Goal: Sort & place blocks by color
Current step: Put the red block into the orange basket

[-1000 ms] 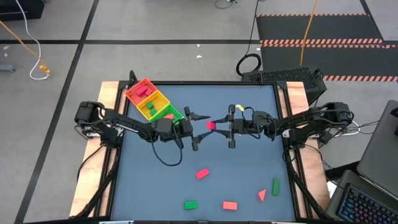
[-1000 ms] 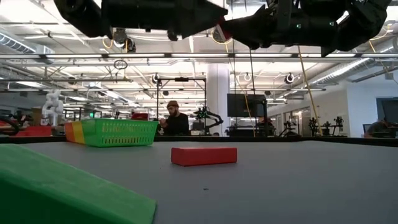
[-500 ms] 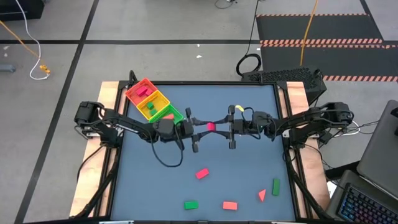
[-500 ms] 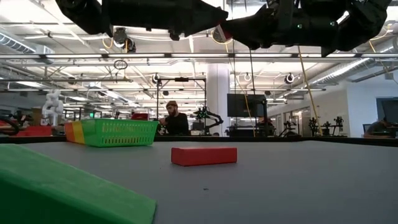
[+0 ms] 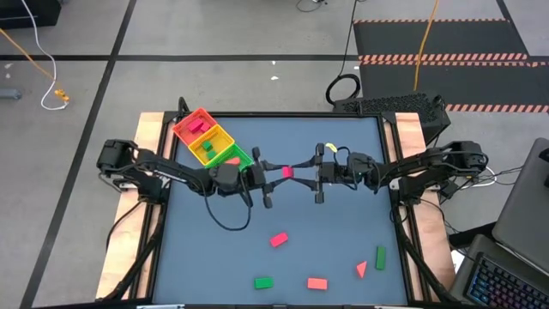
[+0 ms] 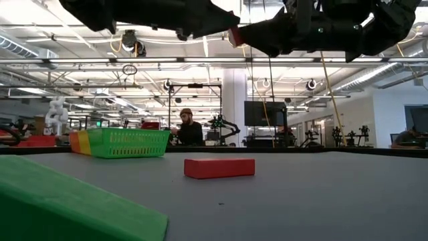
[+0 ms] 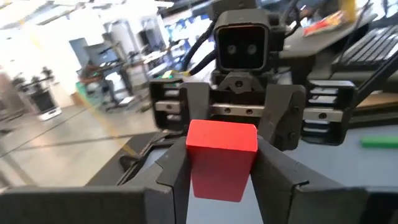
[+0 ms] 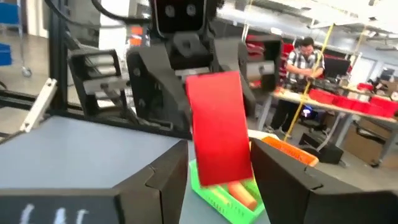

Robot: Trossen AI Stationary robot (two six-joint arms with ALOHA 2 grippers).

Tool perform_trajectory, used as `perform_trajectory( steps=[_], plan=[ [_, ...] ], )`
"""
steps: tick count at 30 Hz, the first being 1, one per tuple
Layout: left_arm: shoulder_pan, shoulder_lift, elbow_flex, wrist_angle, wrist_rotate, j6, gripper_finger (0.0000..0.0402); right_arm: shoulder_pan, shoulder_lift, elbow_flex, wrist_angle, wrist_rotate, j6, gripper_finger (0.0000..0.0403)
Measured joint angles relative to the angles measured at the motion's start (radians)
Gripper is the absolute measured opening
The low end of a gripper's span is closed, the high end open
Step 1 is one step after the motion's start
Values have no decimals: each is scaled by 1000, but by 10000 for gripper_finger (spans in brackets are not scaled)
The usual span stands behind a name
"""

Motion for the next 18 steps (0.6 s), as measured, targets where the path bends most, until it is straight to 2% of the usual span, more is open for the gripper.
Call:
perform_trajectory(
  steps=[6, 13, 18],
  plan=[
    [2, -105, 0, -145, -167, -2, 128, -12, 0, -2, -62, -6, 0, 170],
    [32, -246, 0, -467, -530, -55, 128, -20, 1, -2, -72, -5, 2, 171],
    [110, -329, -1, -684, -693, -151, 128, -20, 1, -2, -72, -5, 3, 171]
  ],
)
